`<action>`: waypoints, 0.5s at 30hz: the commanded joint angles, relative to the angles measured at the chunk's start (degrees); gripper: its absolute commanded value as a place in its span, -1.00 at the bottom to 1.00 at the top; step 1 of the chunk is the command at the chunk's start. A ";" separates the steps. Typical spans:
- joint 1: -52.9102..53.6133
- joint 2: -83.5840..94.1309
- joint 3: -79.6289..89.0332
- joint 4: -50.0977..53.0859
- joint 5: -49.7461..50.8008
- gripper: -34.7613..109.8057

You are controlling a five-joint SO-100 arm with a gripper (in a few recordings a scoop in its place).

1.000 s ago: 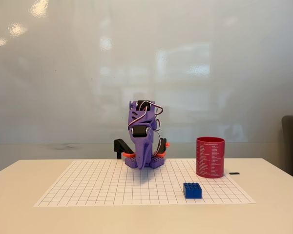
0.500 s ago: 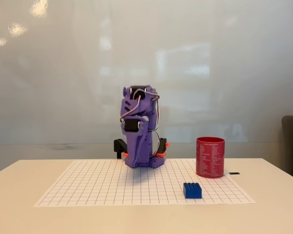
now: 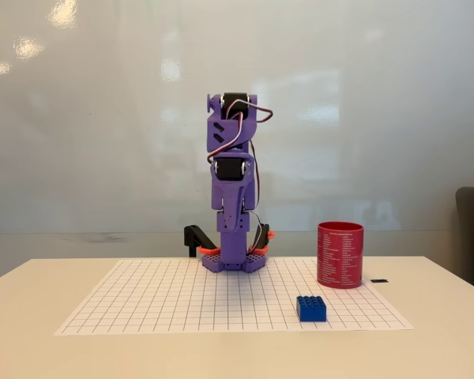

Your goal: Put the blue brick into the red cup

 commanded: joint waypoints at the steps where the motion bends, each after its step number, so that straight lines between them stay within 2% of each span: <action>1: -2.64 -6.42 -9.05 1.49 2.72 -0.52; 7: -9.58 -16.70 -11.87 1.32 6.15 -0.52; 15: -17.14 -19.78 -13.89 -5.62 17.93 -0.52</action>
